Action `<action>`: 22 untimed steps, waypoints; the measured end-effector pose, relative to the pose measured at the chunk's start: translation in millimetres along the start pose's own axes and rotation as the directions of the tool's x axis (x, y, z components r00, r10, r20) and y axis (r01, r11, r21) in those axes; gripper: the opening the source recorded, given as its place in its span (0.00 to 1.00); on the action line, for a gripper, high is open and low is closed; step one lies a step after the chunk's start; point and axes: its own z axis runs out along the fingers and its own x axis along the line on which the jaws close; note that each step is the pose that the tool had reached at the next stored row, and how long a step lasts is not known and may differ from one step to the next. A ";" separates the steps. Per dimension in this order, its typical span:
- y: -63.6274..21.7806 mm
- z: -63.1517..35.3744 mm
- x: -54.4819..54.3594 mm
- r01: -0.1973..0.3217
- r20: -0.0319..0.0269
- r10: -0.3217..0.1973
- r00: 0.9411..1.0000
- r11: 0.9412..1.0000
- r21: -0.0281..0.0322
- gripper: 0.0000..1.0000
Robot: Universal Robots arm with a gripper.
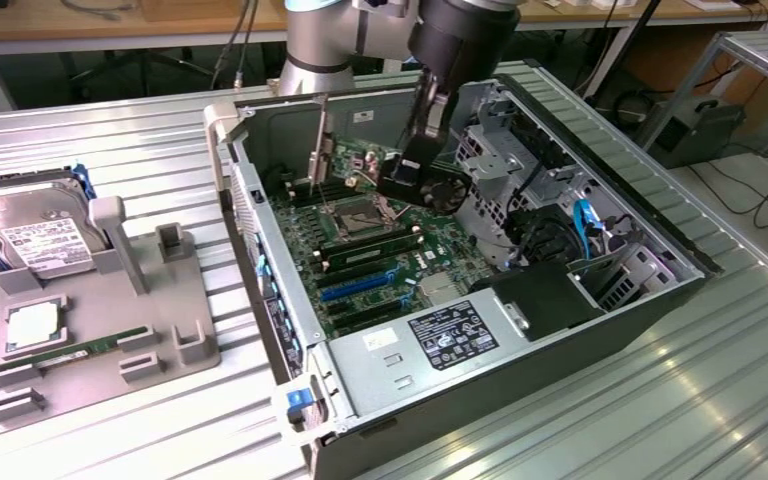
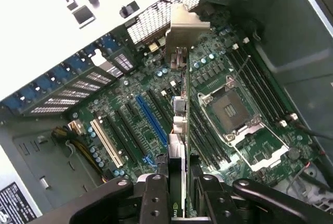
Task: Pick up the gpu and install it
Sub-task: 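Insert the gpu into the slot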
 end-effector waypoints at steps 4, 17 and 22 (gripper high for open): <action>-0.5 4.7 -0.1 0.087 -0.009 -0.087 0.996 0.996 0.001 0.26; -1.7 16.4 -0.2 0.320 -0.033 -0.320 0.947 0.948 0.000 0.26; -2.1 20.5 -0.3 0.405 -0.042 -0.405 0.913 0.914 -0.002 0.26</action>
